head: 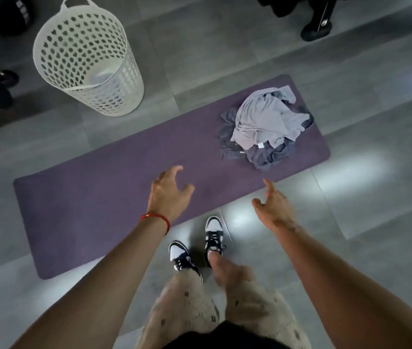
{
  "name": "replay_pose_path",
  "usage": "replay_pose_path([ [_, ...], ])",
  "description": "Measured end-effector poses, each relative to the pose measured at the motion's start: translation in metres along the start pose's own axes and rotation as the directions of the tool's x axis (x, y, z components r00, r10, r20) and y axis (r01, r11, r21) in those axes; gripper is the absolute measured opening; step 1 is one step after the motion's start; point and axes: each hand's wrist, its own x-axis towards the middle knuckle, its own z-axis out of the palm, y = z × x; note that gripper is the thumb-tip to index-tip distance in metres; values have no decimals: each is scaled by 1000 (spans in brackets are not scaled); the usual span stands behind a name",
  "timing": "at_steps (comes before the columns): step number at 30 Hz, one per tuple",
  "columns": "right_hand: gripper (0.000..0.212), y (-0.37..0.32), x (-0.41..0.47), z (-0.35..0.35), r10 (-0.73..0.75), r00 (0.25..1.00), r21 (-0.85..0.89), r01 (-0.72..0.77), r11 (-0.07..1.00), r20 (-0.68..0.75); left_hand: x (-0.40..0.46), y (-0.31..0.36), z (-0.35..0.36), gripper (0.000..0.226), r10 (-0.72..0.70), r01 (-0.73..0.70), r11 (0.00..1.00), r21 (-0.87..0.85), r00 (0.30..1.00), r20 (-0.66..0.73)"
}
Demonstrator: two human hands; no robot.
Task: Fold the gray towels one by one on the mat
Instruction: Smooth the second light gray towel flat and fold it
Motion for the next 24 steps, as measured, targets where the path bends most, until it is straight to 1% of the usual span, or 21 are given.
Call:
replay_pose_path([
  [1,71,-4,17,9,0,1000,22,0,1000,-2,9,-12,5,54,3,-3,1000,14,1000,-9],
  [3,73,-10,83,44,-24,1000,30,24,999,1,51,-47,28,54,13,-12,1000,10,999,-46],
  [5,71,-9,161,80,-63,998,-40,62,997,-14,109,-83,62,54,13,-14,1000,-7,997,-72],
  [7,68,-1,241,118,-145,989,-244,135,960,-23,172,-122,102,57,23,-24,1000,-3,996,-85],
  [9,66,13,319,152,-227,974,-460,201,865,-3,238,-160,142,64,47,-47,999,2,995,-89],
  [11,66,28,395,178,-282,959,-592,214,777,-22,301,-195,178,72,81,-81,997,8,992,-95],
  [13,70,34,466,193,-308,946,-685,158,711,-102,361,-227,208,79,140,-137,990,29,984,-110],
  [15,68,34,526,204,-296,935,-749,53,660,-194,413,-255,232,86,205,-194,978,80,967,-153],
  [17,63,33,570,212,-246,929,-754,-51,654,-276,454,-275,247,89,252,-228,964,135,947,-199],
  [18,60,33,586,215,-234,917,-729,-83,680,-322,470,-282,252,90,268,-239,959,155,941,-208],
  [19,57,34,598,219,-241,893,-690,-102,717,-381,483,-288,255,90,287,-250,949,190,936,-201],
  [20,51,34,606,223,-273,847,-651,-109,751,-457,493,-293,257,91,307,-261,936,235,934,-182],
  [22,35,34,605,229,-392,710,-609,-66,790,-586,505,-300,258,92,345,-287,914,287,922,-175],
  [23,24,32,599,229,-460,630,-609,-25,793,-625,505,-301,257,93,360,-304,916,263,912,-198],
  [24,14,30,589,227,-522,559,-621,17,783,-644,501,-300,256,93,353,-312,930,194,907,-232],
])
